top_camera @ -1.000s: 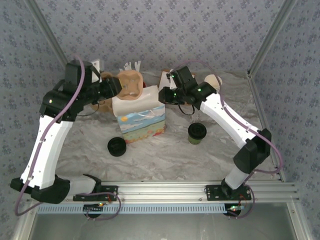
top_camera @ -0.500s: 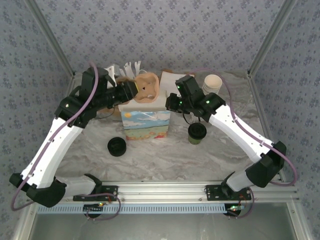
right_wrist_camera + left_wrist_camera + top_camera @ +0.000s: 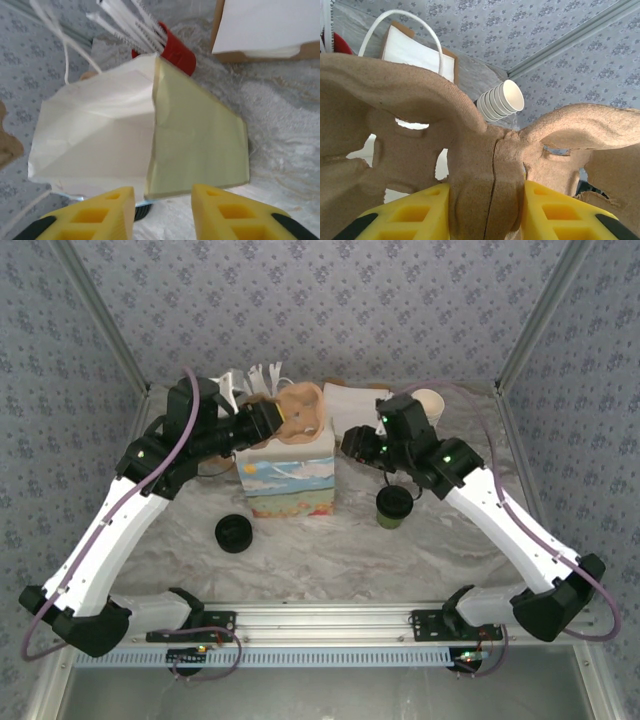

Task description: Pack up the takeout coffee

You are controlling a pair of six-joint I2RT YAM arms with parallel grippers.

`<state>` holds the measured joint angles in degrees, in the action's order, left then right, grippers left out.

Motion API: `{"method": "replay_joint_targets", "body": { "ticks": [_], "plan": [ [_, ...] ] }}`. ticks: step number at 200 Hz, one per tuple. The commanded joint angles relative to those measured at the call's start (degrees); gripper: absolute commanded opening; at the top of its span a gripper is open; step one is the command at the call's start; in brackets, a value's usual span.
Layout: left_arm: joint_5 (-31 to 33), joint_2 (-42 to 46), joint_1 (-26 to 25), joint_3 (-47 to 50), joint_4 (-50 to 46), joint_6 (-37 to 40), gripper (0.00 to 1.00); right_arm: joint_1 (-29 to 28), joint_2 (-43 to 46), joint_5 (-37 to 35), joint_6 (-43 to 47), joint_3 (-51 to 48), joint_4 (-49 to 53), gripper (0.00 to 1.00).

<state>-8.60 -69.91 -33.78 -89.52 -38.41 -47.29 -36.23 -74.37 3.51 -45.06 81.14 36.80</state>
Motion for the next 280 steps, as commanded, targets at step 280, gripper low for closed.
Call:
{"method": "replay_joint_targets", "body": {
  "ticks": [280],
  "plan": [
    [-2.4,2.5,-0.3,-2.8,-2.3,3.5,0.35,6.0,-39.1,34.3,53.5,38.6,11.3,0.51]
  ]
}}
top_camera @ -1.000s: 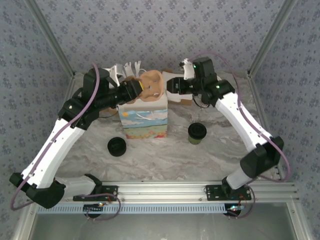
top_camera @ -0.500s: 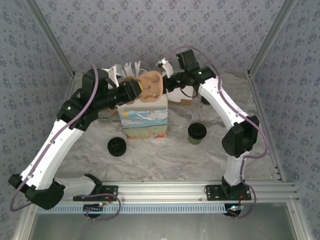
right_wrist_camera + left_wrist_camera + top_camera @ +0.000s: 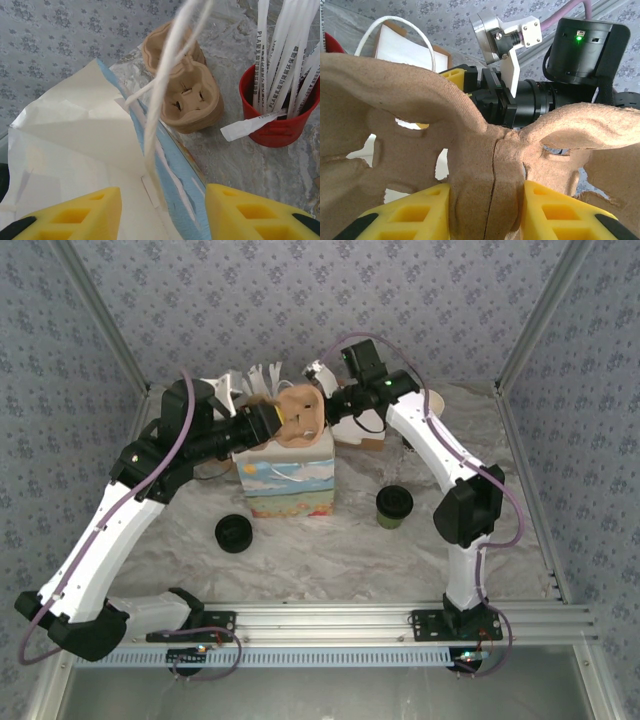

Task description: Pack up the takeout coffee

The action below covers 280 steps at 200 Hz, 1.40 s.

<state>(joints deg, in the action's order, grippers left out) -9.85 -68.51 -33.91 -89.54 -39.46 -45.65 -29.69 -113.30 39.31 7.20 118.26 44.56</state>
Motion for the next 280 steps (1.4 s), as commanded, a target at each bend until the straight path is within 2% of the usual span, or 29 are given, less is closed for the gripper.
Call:
{"method": "replay_joint_targets", "body": {
  "ticks": [1,29,61,91,114,129,157,167,188,236,280],
  "plan": [
    [-1.1,1.1,-0.1,-2.8,-1.3,1.8,0.35,-0.5,-0.1,-1.5,1.3,1.4,3.6,0.51],
    [-1.4,1.3,0.4,-2.9,-1.5,2.2,0.35,-0.7,1.3,-3.4,-0.3,1.4,5.1,0.51],
    [-2.6,1.3,1.8,-2.4,-1.6,2.9,0.35,-0.8,5.1,-7.5,-6.1,-2.4,5.1,0.51],
    [-5.9,0.4,5.6,-2.2,-3.0,4.3,0.35,-0.8,8.5,-9.7,-11.3,-5.8,4.9,0.51],
    [-8.7,-1.3,5.9,-3.6,-3.9,6.1,0.35,-0.7,9.8,-13.7,-14.6,-5.8,6.4,0.52],
    [-10.8,-2.3,6.0,-4.6,-4.4,7.0,0.35,0.0,10.2,-11.9,-15.4,-5.0,6.8,0.53],
    [-11.3,-2.9,6.2,-7.0,-5.2,8.2,0.36,0.8,11.2,-12.8,-9.6,-3.4,5.1,0.62],
    [-11.4,-3.1,6.5,-8.0,-5.9,8.6,0.36,1.3,10.5,-11.7,-6.6,-2.6,4.7,0.68],
    [-11.5,-3.1,6.9,-9.3,-6.5,8.9,0.36,2.3,7.3,-9.5,-1.1,0.3,5.3,0.72],
    [-11.9,-2.8,7.4,-10.2,-6.7,8.6,0.36,2.0,-3.1,-1.3,7.3,12.4,16.1,0.73],
    [-12.2,-2.7,7.6,-11.6,-7.3,8.5,0.36,-0.3,-6.6,-4.3,10.2,15.2,18.8,0.73]
  ]
}}
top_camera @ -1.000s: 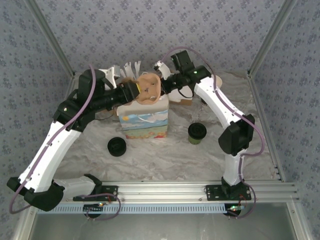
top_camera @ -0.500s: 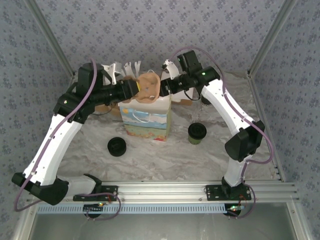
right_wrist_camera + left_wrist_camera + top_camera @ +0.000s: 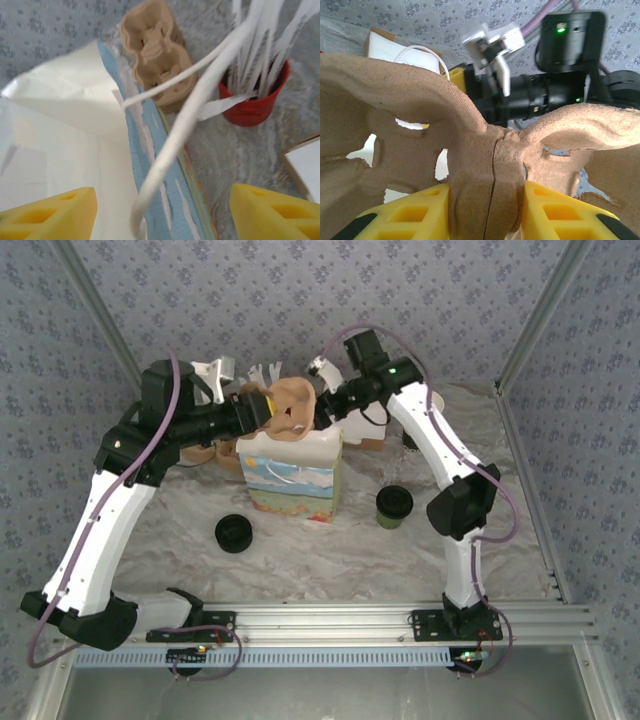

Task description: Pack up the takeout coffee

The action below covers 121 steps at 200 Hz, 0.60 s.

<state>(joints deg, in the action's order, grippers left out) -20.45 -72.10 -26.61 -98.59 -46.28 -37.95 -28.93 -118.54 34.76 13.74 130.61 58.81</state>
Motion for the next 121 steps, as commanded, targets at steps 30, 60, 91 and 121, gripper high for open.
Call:
{"method": "replay_joint_targets", "body": {
  "ticks": [30,60,91,121],
  "plan": [
    [-1.5,0.9,0.4,-2.6,-0.8,0.9,0.36,-2.1,-2.5,-1.7,3.9,3.8,5.1,0.69],
    [-1.3,0.7,0.4,-2.6,-1.1,1.1,0.36,-2.5,-2.8,-2.6,2.1,3.8,4.2,0.42],
    [-1.6,0.1,0.4,-2.6,-1.5,2.1,0.36,-2.5,-2.1,-2.2,-0.9,3.8,3.9,0.2],
    [-4.8,-0.8,0.4,-1.9,-1.0,6.0,0.36,-2.8,0.3,-3.6,-6.9,1.3,2.4,0.05]
  ]
}}
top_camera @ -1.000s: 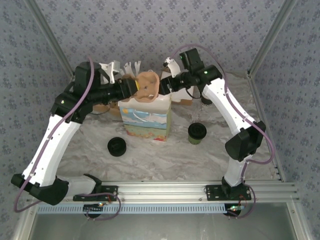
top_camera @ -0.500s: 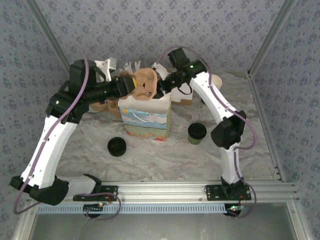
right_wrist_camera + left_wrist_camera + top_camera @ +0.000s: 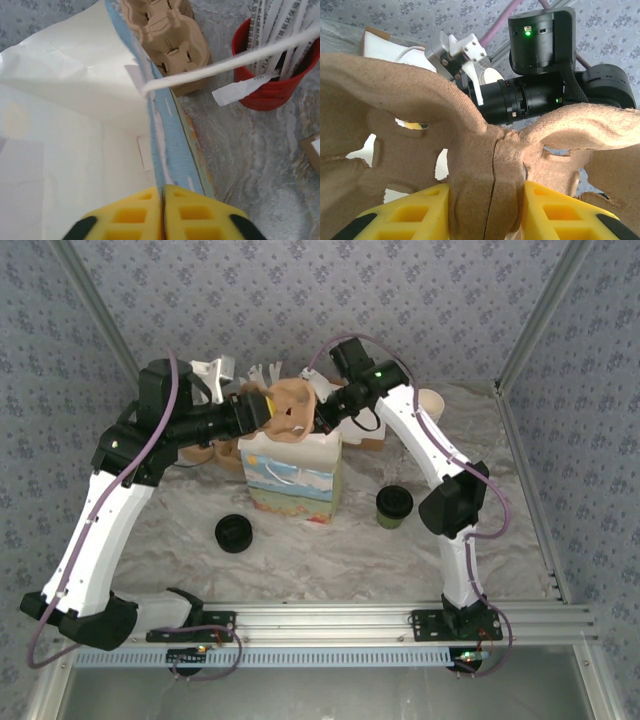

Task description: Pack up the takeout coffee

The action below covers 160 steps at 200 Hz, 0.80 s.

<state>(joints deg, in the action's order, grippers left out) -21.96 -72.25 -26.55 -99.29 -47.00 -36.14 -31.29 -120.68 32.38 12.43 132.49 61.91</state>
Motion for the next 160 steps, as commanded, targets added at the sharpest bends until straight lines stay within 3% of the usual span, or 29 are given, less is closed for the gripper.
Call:
{"method": "replay_joint_targets", "body": {
  "ticks": [1,83,133,160],
  "plan": [
    [-3.3,-0.7,0.4,-1.2,-0.3,4.3,0.36,-0.5,2.6,-1.3,-5.9,-0.7,-0.8,0.05],
    [-6.1,-7.3,0.4,-3.6,-6.2,14.9,0.36,-3.9,13.2,-11.1,-19.3,-15.2,-6.7,0.02],
    [-8.8,-7.0,-0.2,0.6,-4.0,16.5,0.36,-4.0,18.1,-12.5,-23.7,-22.5,-10.4,0.02],
    [-7.0,-6.2,-1.4,3.6,-3.8,18.0,0.36,-4.4,20.6,-12.6,-24.3,-25.5,-12.2,0.03]
  ]
}}
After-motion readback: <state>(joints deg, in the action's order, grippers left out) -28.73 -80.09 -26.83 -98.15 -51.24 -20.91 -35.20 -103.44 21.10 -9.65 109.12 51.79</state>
